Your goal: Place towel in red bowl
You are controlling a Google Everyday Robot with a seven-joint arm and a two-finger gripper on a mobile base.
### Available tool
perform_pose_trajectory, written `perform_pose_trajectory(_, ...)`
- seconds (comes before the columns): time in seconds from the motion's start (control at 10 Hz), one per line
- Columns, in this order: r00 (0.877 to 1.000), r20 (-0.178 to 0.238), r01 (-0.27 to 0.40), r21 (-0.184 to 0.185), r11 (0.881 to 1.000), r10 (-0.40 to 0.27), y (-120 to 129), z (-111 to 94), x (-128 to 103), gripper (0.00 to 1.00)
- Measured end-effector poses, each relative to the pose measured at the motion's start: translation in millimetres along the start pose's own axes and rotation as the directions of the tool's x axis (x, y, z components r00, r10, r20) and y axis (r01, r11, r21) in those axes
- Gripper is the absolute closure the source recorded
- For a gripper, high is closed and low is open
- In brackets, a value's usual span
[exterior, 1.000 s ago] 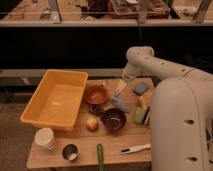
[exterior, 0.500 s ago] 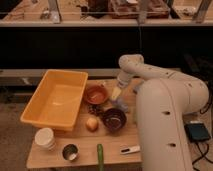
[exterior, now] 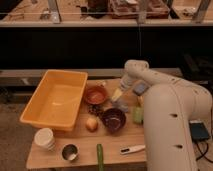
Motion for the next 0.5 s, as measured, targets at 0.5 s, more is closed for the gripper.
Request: perform_pose_trajectory(0.5, 0.997, -0.047, 0.057, -0.001, 0.998, -0.057, 14, 28, 3, 0.21)
